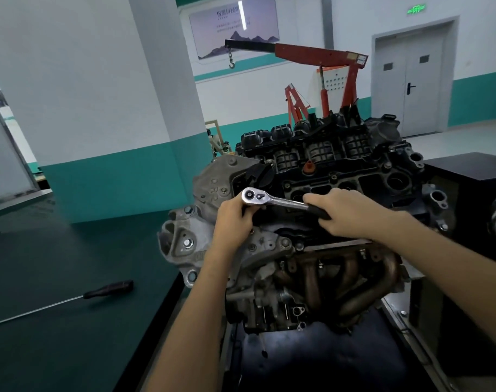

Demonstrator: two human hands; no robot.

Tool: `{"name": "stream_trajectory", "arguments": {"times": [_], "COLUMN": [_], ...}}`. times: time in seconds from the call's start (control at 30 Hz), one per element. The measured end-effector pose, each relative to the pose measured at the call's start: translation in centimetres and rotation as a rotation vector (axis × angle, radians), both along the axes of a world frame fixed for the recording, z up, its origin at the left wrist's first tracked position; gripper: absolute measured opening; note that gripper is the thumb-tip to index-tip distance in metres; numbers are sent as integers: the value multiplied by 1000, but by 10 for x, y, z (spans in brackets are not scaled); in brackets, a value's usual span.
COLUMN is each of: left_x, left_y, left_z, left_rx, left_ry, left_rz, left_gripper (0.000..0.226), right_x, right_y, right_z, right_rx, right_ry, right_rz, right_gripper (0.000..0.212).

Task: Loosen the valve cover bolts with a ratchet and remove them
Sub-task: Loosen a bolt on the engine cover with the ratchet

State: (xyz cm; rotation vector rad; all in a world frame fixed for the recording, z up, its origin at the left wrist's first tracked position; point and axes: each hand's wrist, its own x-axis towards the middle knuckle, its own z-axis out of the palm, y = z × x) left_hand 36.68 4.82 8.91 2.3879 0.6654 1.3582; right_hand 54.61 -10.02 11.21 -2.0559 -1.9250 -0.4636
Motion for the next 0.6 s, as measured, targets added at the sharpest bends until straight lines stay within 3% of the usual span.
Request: {"name": "stream_trajectory", "arguments": {"times": [0.07, 0.2, 0.3, 0.43, 0.6], "left_x": [3, 6, 5, 3, -2], "left_y": [0, 5, 8, 6, 2], "left_z": [-1, -2, -3, -2, 0], "left_rx": [-12, -27, -39, -23, 35], "left_ry": [-9, 34, 13, -34, -32], "left_rz": [58, 96, 75, 17, -131], "left_gripper": [13, 14, 13, 27, 27], "right_x": [-13, -87, -140, -144, -59], "right_y": [-2, 2, 26, 29, 0], "right_z": [-20, -80, -97, -99, -60], "right_rx": [58, 128, 235, 240, 28], "right_ry": [101, 719, 882, 905, 586], "right_rz": [-23, 56, 15, 10, 50], "right_gripper": [26, 27, 36, 43, 33]}}
